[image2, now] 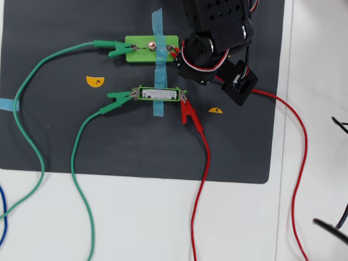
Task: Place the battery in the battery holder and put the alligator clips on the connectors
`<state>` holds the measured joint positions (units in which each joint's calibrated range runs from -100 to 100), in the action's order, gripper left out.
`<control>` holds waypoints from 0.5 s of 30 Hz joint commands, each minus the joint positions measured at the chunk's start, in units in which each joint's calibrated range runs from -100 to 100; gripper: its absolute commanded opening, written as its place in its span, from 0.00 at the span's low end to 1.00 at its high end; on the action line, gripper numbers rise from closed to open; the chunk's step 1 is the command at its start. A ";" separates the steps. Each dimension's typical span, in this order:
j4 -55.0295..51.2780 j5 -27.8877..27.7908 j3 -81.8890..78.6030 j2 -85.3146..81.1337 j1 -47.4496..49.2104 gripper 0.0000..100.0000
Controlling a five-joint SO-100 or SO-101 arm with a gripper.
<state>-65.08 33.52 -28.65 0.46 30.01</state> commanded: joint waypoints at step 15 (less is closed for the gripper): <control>0.75 3.08 1.11 -2.46 -0.68 0.01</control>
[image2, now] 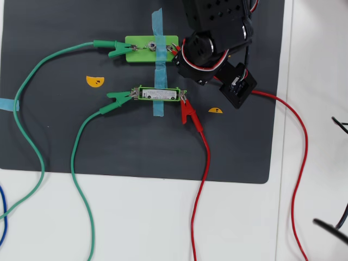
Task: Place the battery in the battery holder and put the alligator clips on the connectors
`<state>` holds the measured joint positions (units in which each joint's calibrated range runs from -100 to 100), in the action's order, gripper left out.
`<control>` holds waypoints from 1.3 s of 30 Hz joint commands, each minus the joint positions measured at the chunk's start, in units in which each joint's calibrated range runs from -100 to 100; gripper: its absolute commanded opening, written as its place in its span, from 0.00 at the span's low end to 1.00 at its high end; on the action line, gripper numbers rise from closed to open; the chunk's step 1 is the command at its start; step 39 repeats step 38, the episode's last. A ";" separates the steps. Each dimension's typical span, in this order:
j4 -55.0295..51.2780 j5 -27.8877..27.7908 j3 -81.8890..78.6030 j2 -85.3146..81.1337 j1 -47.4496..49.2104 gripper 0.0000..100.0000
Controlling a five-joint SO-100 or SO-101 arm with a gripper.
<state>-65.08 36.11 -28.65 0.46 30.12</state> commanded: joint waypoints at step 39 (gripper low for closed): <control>20.17 -32.07 -35.38 -61.76 -24.92 0.40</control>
